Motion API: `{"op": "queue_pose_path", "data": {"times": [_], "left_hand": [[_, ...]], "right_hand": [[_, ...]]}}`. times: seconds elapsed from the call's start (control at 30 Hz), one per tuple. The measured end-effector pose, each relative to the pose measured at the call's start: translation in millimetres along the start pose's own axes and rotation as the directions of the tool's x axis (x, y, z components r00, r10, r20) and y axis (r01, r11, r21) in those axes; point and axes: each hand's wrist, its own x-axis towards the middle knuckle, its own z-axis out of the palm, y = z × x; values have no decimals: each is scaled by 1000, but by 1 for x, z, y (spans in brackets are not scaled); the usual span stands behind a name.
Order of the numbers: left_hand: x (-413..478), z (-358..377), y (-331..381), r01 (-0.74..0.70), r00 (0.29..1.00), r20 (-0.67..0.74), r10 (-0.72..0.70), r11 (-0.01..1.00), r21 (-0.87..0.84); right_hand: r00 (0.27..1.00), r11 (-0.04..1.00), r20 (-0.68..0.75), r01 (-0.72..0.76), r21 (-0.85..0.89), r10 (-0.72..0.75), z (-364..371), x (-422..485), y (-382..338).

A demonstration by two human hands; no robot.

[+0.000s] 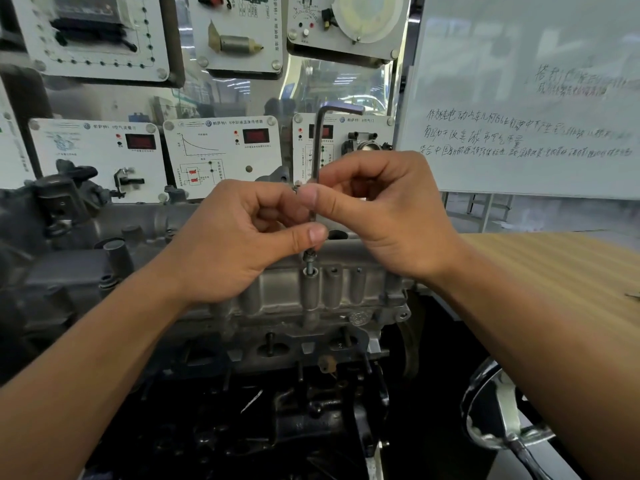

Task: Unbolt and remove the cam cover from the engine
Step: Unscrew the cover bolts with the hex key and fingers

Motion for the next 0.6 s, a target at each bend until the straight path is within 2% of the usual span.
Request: {"op": "queue_pose_path", "data": {"times": [0.23,0.43,0.6], "left_hand": [[-2,-7,2,-35,991,129,32,999,24],[-2,-7,-2,-32,993,116,29,999,29],[-1,-3,-2,-28,998,56,28,1000,1]], "right_hand": [[989,996,139,46,81,-57,-1,1,0],[986,996,161,19,89,-33,-1,1,2],[995,1000,99,29,13,-30,0,2,2]]}}
